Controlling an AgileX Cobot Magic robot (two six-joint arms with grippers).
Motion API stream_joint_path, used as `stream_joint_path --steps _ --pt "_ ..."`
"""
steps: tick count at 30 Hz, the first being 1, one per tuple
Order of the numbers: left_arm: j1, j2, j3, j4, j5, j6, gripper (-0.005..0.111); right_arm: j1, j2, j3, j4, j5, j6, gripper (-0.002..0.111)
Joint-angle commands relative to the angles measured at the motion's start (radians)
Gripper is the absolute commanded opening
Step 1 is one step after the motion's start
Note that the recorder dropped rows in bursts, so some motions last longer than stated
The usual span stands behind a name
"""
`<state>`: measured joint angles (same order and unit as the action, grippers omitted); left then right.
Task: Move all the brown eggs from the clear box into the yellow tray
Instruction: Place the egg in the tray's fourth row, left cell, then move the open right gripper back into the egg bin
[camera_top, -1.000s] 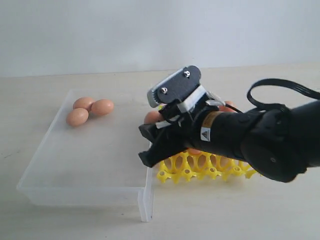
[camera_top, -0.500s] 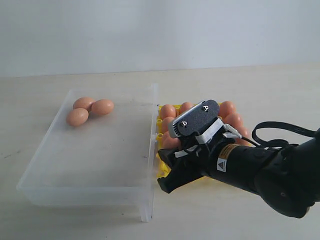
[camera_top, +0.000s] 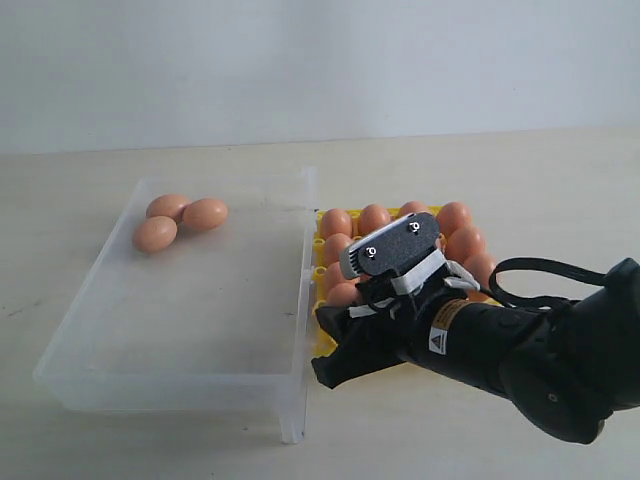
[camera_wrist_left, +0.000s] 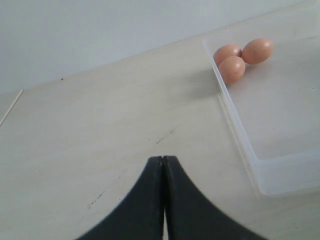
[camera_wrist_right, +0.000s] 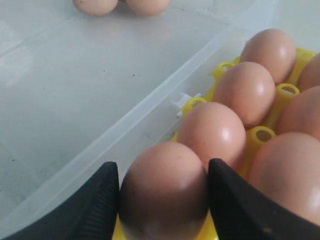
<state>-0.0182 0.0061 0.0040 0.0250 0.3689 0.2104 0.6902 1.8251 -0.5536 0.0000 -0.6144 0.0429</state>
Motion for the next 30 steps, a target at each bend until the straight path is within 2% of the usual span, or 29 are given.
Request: stream_joint_path --steps 1,6,11,14,15,16,17,18,19,21,26,28,29,30 --pt "-0.002 -0.006 -0.004 0.0 -0.006 -0.005 0.0 -0.006 0.005 -0.001 0.0 -0.015 0.013 0.029" --pt "-0.002 -0.006 -0.004 0.0 -0.006 -0.005 0.0 -0.006 0.005 -0.001 0.0 0.004 0.036 0.059" --pt "-0.002 -0.006 -0.004 0.0 -0.006 -0.005 0.0 -0.006 -0.01 -0.001 0.0 0.033 0.038 0.06" --pt "-0.002 -0.006 -0.004 0.0 -0.006 -0.005 0.0 -0.006 -0.192 -0.023 0.009 0.333 0.081 0.059" --pt "-0.002 -0.006 -0.004 0.0 -0.006 -0.005 0.0 -0.006 -0.274 -0.077 0.025 0.515 0.231 0.059" --pt "-0.002 -0.006 -0.004 0.0 -0.006 -0.005 0.0 -0.004 -0.298 -0.105 0.02 0.581 0.292 0.059" --pt "-0.002 -0.006 -0.004 0.0 -0.006 -0.005 0.0 -0.004 -0.325 -0.197 -0.01 0.735 0.33 0.059" --pt "-0.002 -0.006 -0.004 0.0 -0.006 -0.005 0.0 -0.004 -0.325 -0.245 -0.011 0.803 0.319 0.059" --pt "-0.002 -0.006 -0.004 0.0 -0.006 -0.005 0.0 -0.004 -0.291 -0.375 -0.009 0.962 0.279 0.059" --pt "-0.002 -0.006 -0.004 0.0 -0.006 -0.005 0.0 -0.004 -0.194 -0.575 0.03 1.135 0.189 0.059" --pt "-0.002 -0.006 -0.004 0.0 -0.006 -0.005 0.0 -0.004 0.028 -0.898 0.144 1.313 0.123 0.059" --pt "-0.002 -0.006 -0.004 0.0 -0.006 -0.005 0.0 -0.004 0.118 -1.018 0.178 1.351 -0.049 0.059" --pt "-0.002 -0.006 -0.004 0.0 -0.006 -0.005 0.0 0.005 0.166 -1.084 0.176 1.391 -0.26 0.059" --pt "-0.002 -0.006 -0.004 0.0 -0.006 -0.005 0.0 0.012 0.21 -1.144 0.149 1.422 -0.392 0.059"
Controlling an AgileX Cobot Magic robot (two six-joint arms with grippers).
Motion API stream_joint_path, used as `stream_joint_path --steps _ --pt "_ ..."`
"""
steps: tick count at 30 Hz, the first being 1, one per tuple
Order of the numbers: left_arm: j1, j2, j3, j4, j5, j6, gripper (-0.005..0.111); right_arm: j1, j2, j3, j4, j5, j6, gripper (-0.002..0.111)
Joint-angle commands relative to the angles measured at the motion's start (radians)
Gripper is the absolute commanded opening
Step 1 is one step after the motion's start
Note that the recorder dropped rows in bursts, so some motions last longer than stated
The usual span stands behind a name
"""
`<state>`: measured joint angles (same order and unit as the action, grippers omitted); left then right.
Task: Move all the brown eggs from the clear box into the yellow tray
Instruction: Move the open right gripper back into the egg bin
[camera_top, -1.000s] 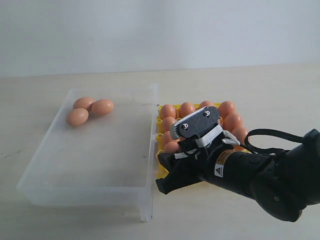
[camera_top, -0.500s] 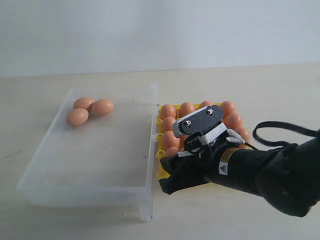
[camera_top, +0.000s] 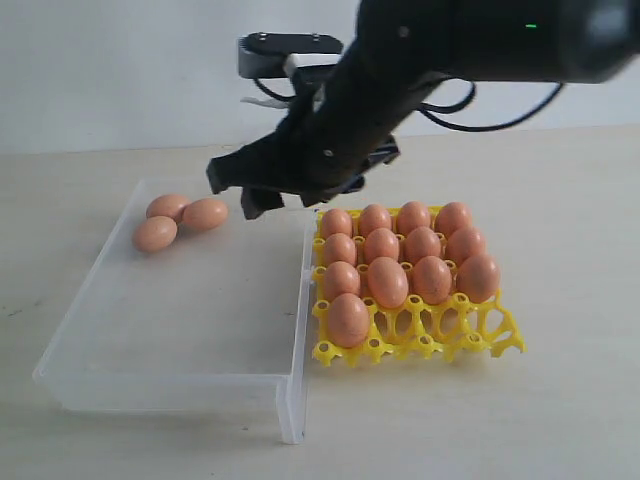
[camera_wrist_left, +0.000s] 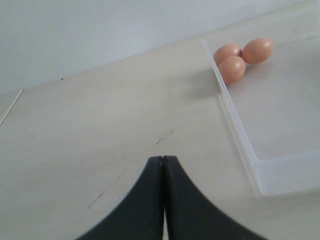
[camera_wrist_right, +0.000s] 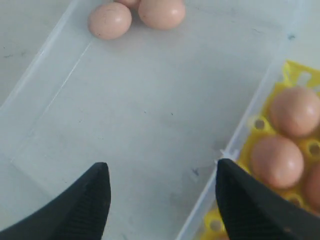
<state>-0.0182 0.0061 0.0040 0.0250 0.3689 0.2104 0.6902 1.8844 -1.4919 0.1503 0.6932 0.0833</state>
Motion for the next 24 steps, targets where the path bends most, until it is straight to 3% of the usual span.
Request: stream_joint_path --steps 1,5,8,13,24 --pt "-0.002 -0.006 -0.004 0.0 -0.006 -0.005 0.0 0.022 0.183 -0.248 -0.042 0.147 -0.529 0.059" --pt "-0.002 -0.006 -0.004 0.0 -0.006 -0.005 0.0 0.043 0.321 -0.393 -0.053 0.09 -0.953 0.059" --pt "-0.002 -0.006 -0.004 0.0 -0.006 -0.005 0.0 0.043 0.405 -0.453 -0.03 -0.029 -1.076 0.059" --pt "-0.002 -0.006 -0.004 0.0 -0.006 -0.005 0.0 0.043 0.526 -0.533 -0.014 -0.181 -1.078 0.059" --pt "-0.002 -0.006 -0.004 0.0 -0.006 -0.005 0.0 0.032 0.698 -0.704 -0.08 -0.191 -1.076 0.059"
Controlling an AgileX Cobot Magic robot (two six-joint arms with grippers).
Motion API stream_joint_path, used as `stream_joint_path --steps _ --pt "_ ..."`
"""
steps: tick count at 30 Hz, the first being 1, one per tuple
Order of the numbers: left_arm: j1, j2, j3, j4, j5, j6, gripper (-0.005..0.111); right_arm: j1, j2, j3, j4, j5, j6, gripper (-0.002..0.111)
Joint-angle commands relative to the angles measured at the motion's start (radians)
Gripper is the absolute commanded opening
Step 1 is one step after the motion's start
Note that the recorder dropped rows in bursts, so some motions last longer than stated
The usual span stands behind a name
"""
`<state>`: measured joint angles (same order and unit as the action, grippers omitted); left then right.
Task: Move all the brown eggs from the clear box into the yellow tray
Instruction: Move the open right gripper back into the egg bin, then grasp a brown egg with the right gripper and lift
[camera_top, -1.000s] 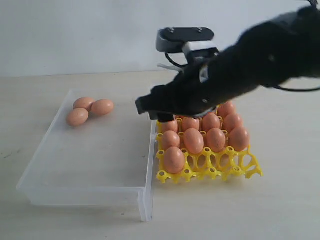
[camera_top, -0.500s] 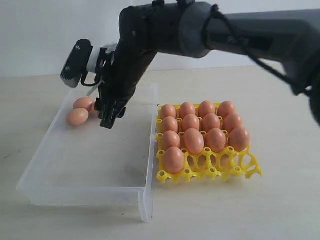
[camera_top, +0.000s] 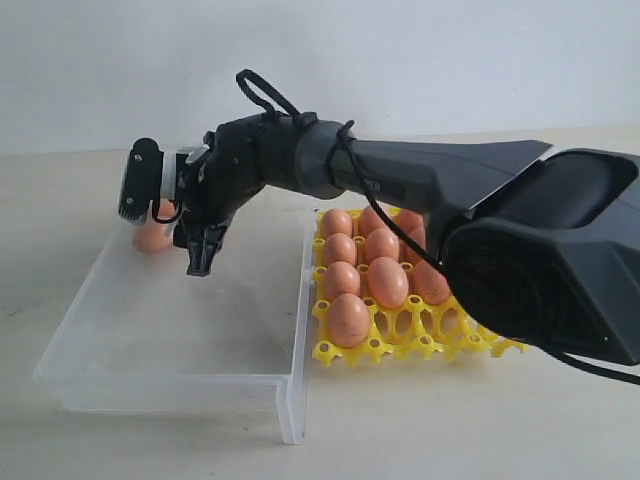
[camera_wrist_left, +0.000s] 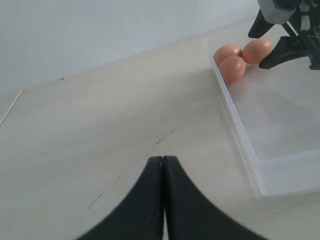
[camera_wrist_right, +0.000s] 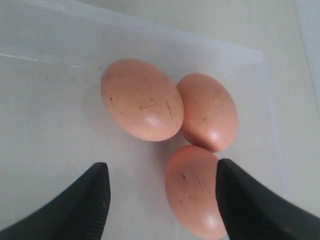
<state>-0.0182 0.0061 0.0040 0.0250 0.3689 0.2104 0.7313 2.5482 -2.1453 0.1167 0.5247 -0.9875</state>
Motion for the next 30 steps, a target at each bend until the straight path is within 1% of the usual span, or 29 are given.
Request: stream_joint_path --steps 1,4,7,12,16,22,30 --pt "-0.002 -0.006 -0.004 0.0 -0.006 -0.005 0.0 -0.011 0.043 -0.06 -0.05 -0.022 -0.003 0.059" --pt "-0.002 -0.006 -0.004 0.0 -0.006 -0.005 0.0 -0.012 0.069 -0.089 -0.053 -0.02 0.003 0.059" --pt "-0.002 -0.006 -0.004 0.0 -0.006 -0.005 0.0 -0.012 0.085 -0.106 -0.099 -0.018 0.016 0.059" --pt "-0.002 -0.006 -0.004 0.0 -0.006 -0.005 0.0 -0.021 0.088 -0.106 -0.208 -0.018 0.142 0.057" --pt "-0.002 -0.006 -0.004 0.0 -0.006 -0.005 0.0 -0.028 0.088 -0.106 -0.214 -0.018 0.163 0.055" --pt "-0.002 -0.006 -0.004 0.0 -0.006 -0.005 0.0 -0.032 0.094 -0.106 -0.214 0.003 0.163 0.055" --pt "-0.002 -0.006 -0.004 0.0 -0.006 -0.005 0.0 -0.032 0.104 -0.106 -0.214 -0.013 0.17 0.055"
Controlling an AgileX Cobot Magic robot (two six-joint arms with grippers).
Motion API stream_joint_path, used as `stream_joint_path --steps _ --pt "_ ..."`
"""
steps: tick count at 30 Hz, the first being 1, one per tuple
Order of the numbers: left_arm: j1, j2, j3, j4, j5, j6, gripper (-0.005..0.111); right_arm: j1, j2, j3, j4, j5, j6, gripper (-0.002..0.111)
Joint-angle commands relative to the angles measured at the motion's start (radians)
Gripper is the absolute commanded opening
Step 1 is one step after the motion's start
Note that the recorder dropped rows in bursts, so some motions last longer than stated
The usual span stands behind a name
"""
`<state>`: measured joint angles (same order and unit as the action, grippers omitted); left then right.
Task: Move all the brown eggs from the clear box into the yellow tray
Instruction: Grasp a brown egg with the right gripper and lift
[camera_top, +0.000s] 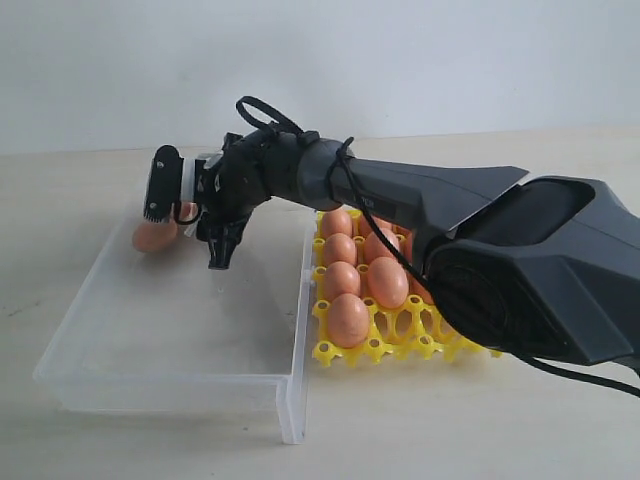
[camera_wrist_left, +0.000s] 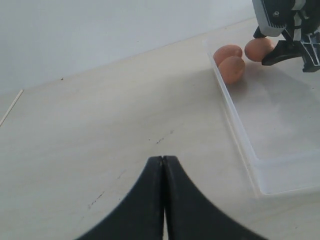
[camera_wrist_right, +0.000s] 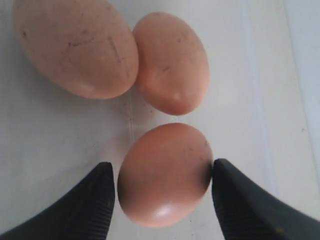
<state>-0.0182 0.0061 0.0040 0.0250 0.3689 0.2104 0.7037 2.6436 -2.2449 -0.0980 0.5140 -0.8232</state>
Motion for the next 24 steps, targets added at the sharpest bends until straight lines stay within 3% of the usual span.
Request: stream_joint_path --steps 1,5,9,10,17,24 --pt "-0.002 -0.006 -0.004 0.0 -0.006 -0.005 0.0 -0.006 0.009 -0.006 0.0 -0.009 0.014 0.055" --pt "-0.002 -0.006 -0.004 0.0 -0.006 -0.005 0.0 -0.008 0.011 -0.006 0.0 -0.002 0.021 0.048" --pt "-0.002 -0.006 -0.004 0.0 -0.006 -0.005 0.0 -0.008 0.007 -0.007 0.016 0.023 0.023 0.005" --pt "-0.002 -0.006 -0.004 0.0 -0.006 -0.005 0.0 -0.006 0.001 -0.007 0.028 0.032 0.03 0.0" --pt "-0.002 -0.006 -0.004 0.0 -0.006 -0.005 0.0 0.018 -0.091 0.056 0.082 -0.01 0.321 0.0" --pt "-0.002 -0.006 -0.004 0.0 -0.006 -0.005 0.0 0.035 -0.369 0.507 0.062 -0.293 0.565 0.0"
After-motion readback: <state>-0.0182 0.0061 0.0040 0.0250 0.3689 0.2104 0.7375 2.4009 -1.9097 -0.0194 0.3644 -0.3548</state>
